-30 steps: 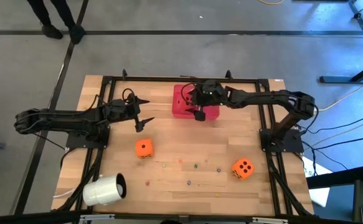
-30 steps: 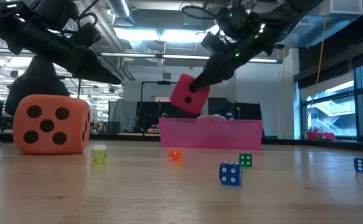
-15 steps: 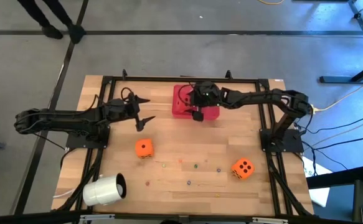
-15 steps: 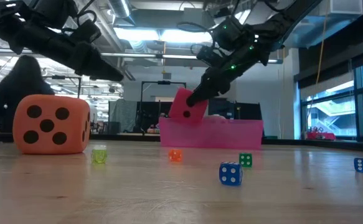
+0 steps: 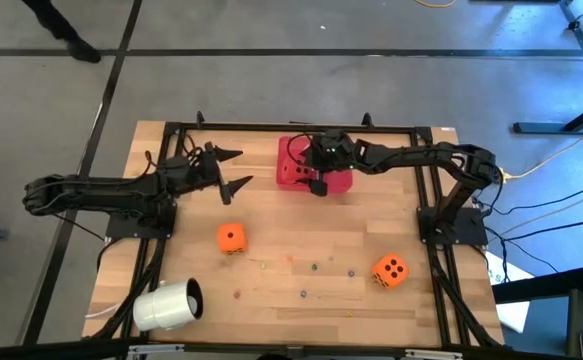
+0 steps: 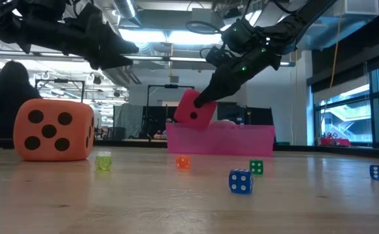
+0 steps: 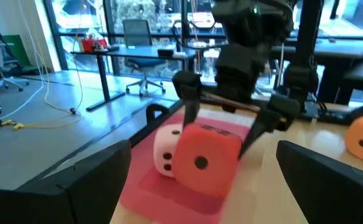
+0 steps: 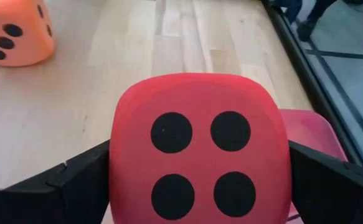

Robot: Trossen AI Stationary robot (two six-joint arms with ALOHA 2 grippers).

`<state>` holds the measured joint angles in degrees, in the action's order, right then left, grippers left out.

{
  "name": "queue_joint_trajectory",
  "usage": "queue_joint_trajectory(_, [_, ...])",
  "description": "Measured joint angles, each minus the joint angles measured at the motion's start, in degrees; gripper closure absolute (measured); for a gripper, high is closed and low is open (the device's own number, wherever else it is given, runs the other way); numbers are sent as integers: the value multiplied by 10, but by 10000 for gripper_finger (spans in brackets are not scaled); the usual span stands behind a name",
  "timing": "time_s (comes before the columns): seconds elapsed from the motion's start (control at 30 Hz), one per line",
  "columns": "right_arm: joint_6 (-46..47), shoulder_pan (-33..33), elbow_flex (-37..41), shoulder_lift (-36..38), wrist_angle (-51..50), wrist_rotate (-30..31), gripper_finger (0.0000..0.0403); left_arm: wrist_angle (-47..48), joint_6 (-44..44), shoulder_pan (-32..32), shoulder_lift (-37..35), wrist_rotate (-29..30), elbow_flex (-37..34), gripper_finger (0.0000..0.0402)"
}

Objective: Pick & Place Dice
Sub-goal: Put the large red dice into the red container

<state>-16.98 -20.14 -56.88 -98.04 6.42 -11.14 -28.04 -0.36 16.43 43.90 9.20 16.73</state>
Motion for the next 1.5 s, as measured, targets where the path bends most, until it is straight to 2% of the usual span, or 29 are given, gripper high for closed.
queue_joint_trajectory(0.2, [1, 0, 0, 0, 0, -7, 4, 1, -1, 0, 0, 62, 0, 3])
queue_joint_trajectory(0.37, [0, 0, 0, -1, -2, -4, 4, -5, -24, 4, 12, 89, 0, 3])
queue_joint_trajectory(0.5, [-1, 0, 0, -2, 0, -4, 3, -25, -26, 14, 37, 52, 0, 3])
queue_joint_trajectory(0.7, [0, 0, 0, -2, 2, -4, 3, -168, 11, 9, 119, 4, 7, 30])
queue_joint_trajectory(0.83, [13, 0, 0, -2, -5, -4, 3, -161, 17, 9, 181, -28, 54, 80])
queue_joint_trajectory(0.97, [12, -1, 0, -3, -6, -3, 3, -95, 71, 11, 259, -29, 129, 147])
queue_joint_trajectory(1.1, [16, -1, 0, -3, -6, -3, 3, -32, 100, 19, 323, -30, 203, 232])
queue_joint_trajectory(1.33, [15, -1, 0, -3, -1, -3, 3, -31, 97, 34, 398, -87, 263, 383])
queue_joint_trajectory(1.5, [13, -1, 0, -3, 0, -3, 3, -35, 111, 34, 446, -112, 278, 396])
